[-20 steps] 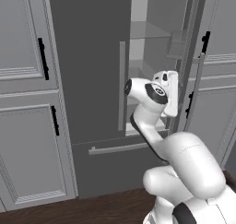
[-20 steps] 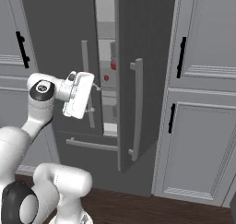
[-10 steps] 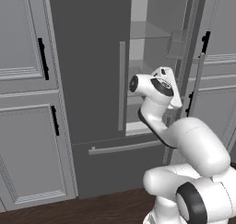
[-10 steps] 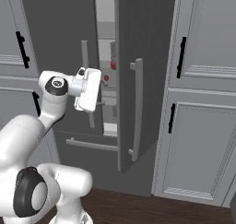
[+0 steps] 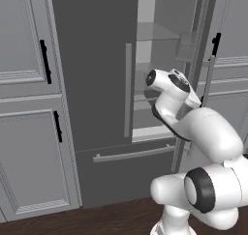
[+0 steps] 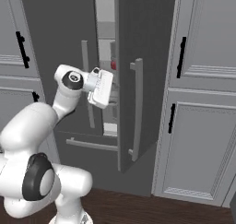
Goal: Take the strawberry from the fridge and place it on top of the pancake, located on the dining counter.
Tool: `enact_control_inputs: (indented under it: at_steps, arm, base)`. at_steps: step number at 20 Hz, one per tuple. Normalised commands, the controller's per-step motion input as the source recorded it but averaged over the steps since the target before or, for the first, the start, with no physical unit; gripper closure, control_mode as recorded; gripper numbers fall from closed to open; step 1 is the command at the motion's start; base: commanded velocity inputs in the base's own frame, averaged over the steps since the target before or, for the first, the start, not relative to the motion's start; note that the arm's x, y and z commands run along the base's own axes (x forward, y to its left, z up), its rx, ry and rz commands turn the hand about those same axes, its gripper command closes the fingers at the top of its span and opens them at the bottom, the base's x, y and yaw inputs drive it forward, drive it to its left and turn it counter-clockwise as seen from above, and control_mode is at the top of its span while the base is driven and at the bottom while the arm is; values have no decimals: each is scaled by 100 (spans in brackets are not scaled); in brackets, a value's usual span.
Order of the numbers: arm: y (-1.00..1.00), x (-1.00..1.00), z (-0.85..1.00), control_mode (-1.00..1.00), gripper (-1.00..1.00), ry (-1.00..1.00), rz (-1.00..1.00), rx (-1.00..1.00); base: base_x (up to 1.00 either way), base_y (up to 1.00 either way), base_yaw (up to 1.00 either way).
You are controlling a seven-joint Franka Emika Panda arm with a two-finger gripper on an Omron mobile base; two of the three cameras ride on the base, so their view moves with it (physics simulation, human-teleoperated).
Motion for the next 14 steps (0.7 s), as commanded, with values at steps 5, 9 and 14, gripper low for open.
enact_control_inputs:
  at_steps: [5,9,14]
  arm:
    - [-53,0,-12,-100,-100,19,1,0]
    - [-73,-8,-9,-100,-100,14,0,0]
    - [-95,-15,-17,-100,-100,12,0,0]
  base:
    - [0,0,0]
    - [0,0,0]
    - [0,0,0]
